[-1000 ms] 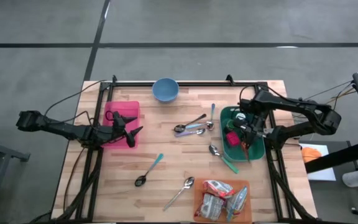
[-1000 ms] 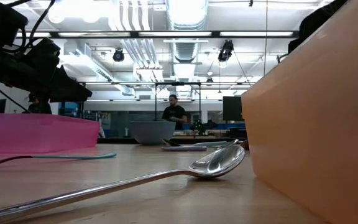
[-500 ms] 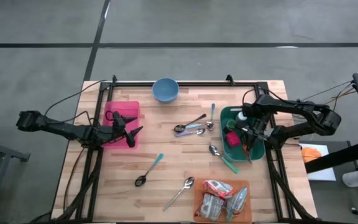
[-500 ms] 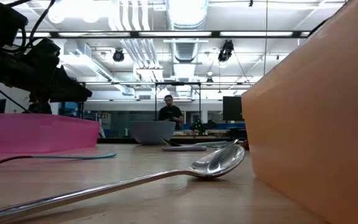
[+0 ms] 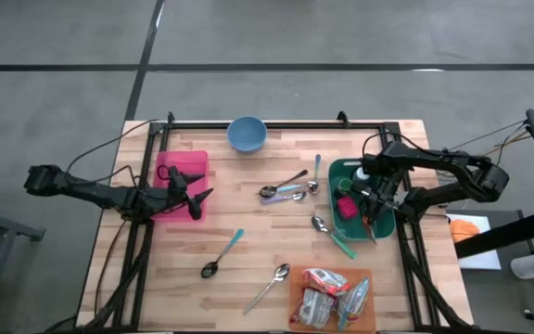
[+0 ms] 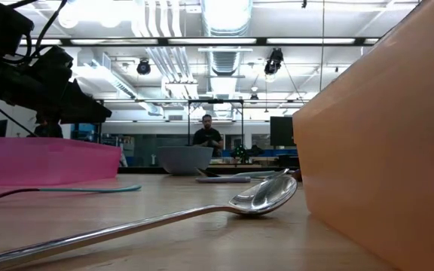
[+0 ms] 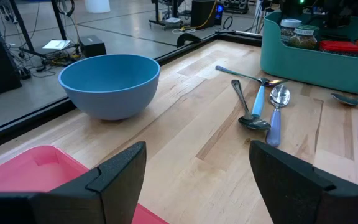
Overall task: Pick & Place Food Item
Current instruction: Put the orange seasoning pack into the green bin
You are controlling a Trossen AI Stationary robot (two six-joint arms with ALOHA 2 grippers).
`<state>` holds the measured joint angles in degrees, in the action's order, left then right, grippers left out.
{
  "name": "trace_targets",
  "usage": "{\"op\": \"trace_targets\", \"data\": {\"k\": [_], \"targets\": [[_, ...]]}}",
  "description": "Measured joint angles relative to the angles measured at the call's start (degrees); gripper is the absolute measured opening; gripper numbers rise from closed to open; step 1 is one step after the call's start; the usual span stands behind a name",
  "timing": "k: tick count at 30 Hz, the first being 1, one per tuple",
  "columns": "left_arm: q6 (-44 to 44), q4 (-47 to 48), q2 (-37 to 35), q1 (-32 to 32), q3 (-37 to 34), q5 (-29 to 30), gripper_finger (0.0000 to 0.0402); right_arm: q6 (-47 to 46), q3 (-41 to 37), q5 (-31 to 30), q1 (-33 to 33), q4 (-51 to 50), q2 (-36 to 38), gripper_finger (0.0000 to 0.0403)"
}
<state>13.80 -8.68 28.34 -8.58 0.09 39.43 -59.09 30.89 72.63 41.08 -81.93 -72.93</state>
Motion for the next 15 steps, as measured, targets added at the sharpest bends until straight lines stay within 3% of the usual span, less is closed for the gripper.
{"op": "trace_targets", "data": {"k": [9,15], "targets": [[0.0,0.0,0.0,0.0,0.0,0.0,0.0285,-0.8,0.0,0.1,2.2,0.3,0.0,0.0016],[0.0,0.0,0.0,0.0,0.0,0.0,0.0285,-0.4,-0.1,-0.5,2.6,0.6,0.0,0.0072]]}}
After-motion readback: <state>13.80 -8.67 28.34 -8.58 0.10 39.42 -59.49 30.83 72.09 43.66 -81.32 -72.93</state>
